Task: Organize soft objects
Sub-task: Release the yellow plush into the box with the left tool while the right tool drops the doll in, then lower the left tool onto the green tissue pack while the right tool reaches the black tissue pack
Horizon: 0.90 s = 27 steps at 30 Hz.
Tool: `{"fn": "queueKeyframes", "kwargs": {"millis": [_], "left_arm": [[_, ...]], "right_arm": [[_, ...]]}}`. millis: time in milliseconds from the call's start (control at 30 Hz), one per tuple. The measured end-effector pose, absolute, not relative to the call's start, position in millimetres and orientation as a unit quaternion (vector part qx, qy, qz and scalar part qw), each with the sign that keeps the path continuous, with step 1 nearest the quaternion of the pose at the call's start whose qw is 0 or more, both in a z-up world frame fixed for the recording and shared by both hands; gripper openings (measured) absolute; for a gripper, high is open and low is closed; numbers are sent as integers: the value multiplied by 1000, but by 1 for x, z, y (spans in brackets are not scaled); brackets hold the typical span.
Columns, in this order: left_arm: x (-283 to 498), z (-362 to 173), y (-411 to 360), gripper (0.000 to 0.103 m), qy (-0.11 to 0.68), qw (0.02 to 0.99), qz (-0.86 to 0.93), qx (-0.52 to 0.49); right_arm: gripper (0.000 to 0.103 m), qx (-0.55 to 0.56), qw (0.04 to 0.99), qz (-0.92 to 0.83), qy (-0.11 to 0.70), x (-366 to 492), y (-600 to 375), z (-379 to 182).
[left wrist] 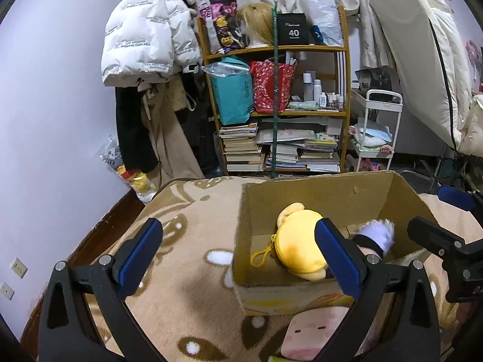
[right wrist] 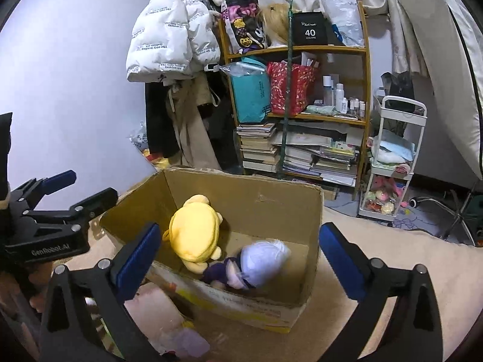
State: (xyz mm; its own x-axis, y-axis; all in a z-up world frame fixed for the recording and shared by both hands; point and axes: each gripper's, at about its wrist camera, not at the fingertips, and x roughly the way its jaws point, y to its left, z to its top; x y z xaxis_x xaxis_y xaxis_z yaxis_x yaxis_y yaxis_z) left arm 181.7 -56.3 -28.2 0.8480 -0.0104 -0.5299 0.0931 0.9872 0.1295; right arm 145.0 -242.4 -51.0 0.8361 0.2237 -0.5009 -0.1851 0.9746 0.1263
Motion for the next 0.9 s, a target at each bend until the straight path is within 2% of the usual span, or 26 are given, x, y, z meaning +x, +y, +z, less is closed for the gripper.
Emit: {"fn": "queueKeyframes", "kwargs": {"millis": [600,900], "left_arm": [[123,-8,-23,100,300,952,-17,62],[94,-11,-18,100,326,944,-22,50]], "right_arm": [[103,40,964,88,247,72,-240,-11],[103,39,960,70,270,39,-237,-10]]}}
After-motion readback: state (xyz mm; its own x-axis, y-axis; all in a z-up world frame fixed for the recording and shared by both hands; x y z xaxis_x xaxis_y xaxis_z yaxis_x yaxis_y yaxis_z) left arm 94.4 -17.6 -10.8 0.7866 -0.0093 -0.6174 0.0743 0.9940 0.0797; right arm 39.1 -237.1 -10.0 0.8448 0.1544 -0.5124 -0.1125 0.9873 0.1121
